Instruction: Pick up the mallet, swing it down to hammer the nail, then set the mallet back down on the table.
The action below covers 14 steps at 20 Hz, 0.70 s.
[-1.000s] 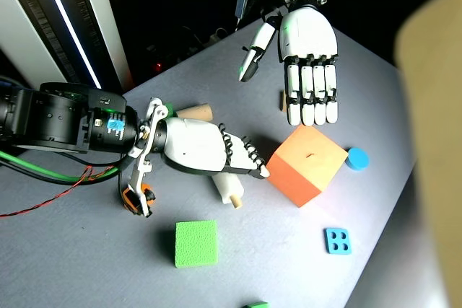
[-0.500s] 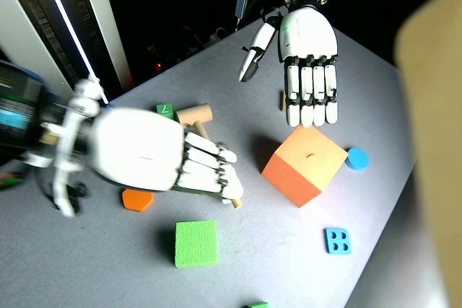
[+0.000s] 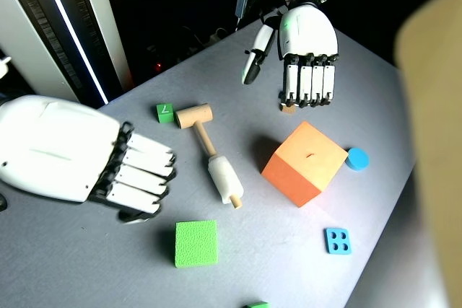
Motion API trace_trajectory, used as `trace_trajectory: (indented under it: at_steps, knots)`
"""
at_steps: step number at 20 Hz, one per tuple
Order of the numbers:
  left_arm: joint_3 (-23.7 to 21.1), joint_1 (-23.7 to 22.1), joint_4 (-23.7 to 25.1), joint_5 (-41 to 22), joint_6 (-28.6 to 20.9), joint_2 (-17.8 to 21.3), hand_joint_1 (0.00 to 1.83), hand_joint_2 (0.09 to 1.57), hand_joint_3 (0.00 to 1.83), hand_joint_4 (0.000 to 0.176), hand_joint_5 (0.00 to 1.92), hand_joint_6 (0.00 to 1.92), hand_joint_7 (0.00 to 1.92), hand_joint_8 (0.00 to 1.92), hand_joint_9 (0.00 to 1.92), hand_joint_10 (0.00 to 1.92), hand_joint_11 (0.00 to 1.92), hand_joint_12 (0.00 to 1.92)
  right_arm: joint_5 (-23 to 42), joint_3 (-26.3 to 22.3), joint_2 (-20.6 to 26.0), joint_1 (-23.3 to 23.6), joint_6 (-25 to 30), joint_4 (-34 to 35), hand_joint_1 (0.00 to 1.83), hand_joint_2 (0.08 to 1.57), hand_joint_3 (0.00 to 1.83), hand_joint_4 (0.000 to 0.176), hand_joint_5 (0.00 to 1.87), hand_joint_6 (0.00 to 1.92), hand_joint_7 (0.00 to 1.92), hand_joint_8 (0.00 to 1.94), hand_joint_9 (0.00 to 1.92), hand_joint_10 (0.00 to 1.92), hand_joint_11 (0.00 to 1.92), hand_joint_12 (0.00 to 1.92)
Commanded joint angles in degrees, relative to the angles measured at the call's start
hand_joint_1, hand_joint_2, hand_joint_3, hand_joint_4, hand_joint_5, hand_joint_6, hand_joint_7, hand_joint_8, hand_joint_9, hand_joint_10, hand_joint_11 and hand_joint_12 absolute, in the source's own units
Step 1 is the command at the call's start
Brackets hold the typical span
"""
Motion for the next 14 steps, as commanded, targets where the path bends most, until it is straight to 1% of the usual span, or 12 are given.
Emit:
trace_trajectory:
  at_steps: [1, 2, 3, 4, 5, 6, 7, 8, 9, 10, 11, 14]
  knots:
    - [-0.35, -0.46, -0.86, -5.59, -0.19, 0.42, 0.25, 1.16, 0.0, 0.089, 1.48, 1.92, 1.52, 1.88, 1.57, 1.92, 1.54, 1.92, 5.17, 0.21, 0.07, 1.18, -0.24, -0.14, 0.36, 1.17, 0.0, 0.0, 0.98, 1.92, 1.03, 1.94, 1.01, 1.92, 1.06, 1.92]
    - [-0.62, -0.37, -0.68, -5.6, -0.19, 0.4, 0.36, 1.16, 0.0, 0.159, 1.47, 1.92, 1.56, 1.91, 1.61, 1.92, 1.62, 1.92, 5.17, 0.25, -0.04, 1.46, -0.25, -0.14, 0.31, 1.19, 0.0, 0.0, 1.24, 1.92, 1.31, 1.94, 1.24, 1.92, 1.22, 1.92]
    - [-1.04, -0.38, -0.27, -5.6, -0.19, 0.39, 0.56, 1.29, 0.02, 0.173, 1.41, 1.92, 1.57, 1.92, 1.65, 1.92, 1.66, 1.92, 5.16, 0.29, -0.17, 1.68, -0.25, -0.14, 0.25, 1.24, 0.01, 0.0, 1.4, 1.92, 1.48, 1.94, 1.4, 1.92, 1.34, 1.92]
    - [-1.5, -0.54, -0.23, -5.6, -0.19, 0.38, 0.79, 1.34, 0.02, 0.175, 1.36, 1.92, 1.58, 1.92, 1.67, 1.92, 1.69, 1.92, 5.14, 0.31, -0.34, 1.85, -0.26, -0.14, 0.25, 1.28, 0.02, 0.0, 1.46, 1.92, 1.55, 1.94, 1.49, 1.92, 1.41, 1.92]
    - [-1.87, -0.95, -0.23, -5.59, -0.17, 0.34, 1.06, 1.32, 0.0, 0.176, 1.41, 1.92, 1.62, 1.92, 1.7, 1.92, 1.74, 1.92, 5.14, 0.37, -0.5, 1.93, -0.32, -0.14, 0.39, 1.37, 0.04, 0.0, 1.51, 1.92, 1.6, 1.94, 1.58, 1.92, 1.5, 1.92]
    - [-2.09, -1.27, -0.23, -5.44, -0.17, 0.3, 1.2, 1.32, 0.0, 0.176, 1.43, 1.92, 1.61, 1.92, 1.7, 1.92, 1.74, 1.92, 5.16, 0.46, -0.6, 1.99, -0.62, -0.14, 0.51, 1.43, 0.02, 0.005, 1.53, 1.92, 1.62, 1.94, 1.6, 1.92, 1.53, 1.92]
    - [-2.34, -1.74, -0.23, -4.98, -0.11, 0.26, 1.25, 1.32, 0.0, 0.176, 1.49, 1.92, 1.62, 1.92, 1.71, 1.92, 1.76, 1.92, 5.54, 0.66, -0.71, 2.0, -0.8, -0.14, 0.78, 1.45, 0.0, 0.032, 1.52, 1.92, 1.6, 1.94, 1.59, 1.92, 1.53, 1.92]
    - [-2.51, -2.27, -0.23, -4.65, -0.05, 0.1, 1.23, 1.35, 0.02, 0.176, 1.53, 1.92, 1.62, 1.92, 1.71, 1.92, 1.78, 1.92, 6.01, 1.0, -0.83, 2.0, -0.8, -0.14, 0.97, 1.45, 0.0, 0.055, 1.45, 1.92, 1.56, 1.94, 1.56, 1.92, 1.51, 1.92]
    - [-2.63, -2.64, -0.23, -4.44, -0.01, -0.05, 1.19, 1.37, 0.03, 0.176, 1.56, 1.92, 1.63, 1.92, 1.71, 1.92, 1.78, 1.92, 6.55, 1.28, -0.94, 2.01, -0.76, -0.14, 0.96, 1.45, 0.0, 0.064, 1.41, 1.92, 1.55, 1.94, 1.55, 1.92, 1.49, 1.92]
    - [-2.75, -2.82, -0.23, -4.34, 0.01, -0.1, 1.16, 1.39, 0.04, 0.176, 1.58, 1.92, 1.64, 1.92, 1.7, 1.92, 1.77, 1.92, 6.9, 1.51, -1.04, 1.99, -0.76, -0.14, 0.97, 1.44, 0.0, 0.07, 1.36, 1.92, 1.53, 1.94, 1.54, 1.92, 1.48, 1.92]
    - [-2.88, -2.9, -0.23, -4.28, 0.01, -0.12, 1.12, 1.4, 0.05, 0.176, 1.59, 1.92, 1.66, 1.92, 1.72, 1.92, 1.78, 1.92, 7.57, 1.66, -1.13, 1.56, -0.62, -0.14, 1.0, 1.4, 0.0, 0.067, 1.36, 1.92, 1.52, 1.94, 1.53, 1.92, 1.47, 1.92]
    - [-3.22, -3.07, -0.22, -4.28, 0.0, -0.13, 1.11, 1.4, 0.05, 0.176, 1.59, 1.92, 1.66, 1.92, 1.72, 1.92, 1.78, 1.92, 8.08, 2.01, -1.56, 1.41, 0.14, -0.14, 1.0, 1.39, 0.0, 0.065, 1.37, 1.92, 1.52, 1.94, 1.53, 1.92, 1.47, 1.92]
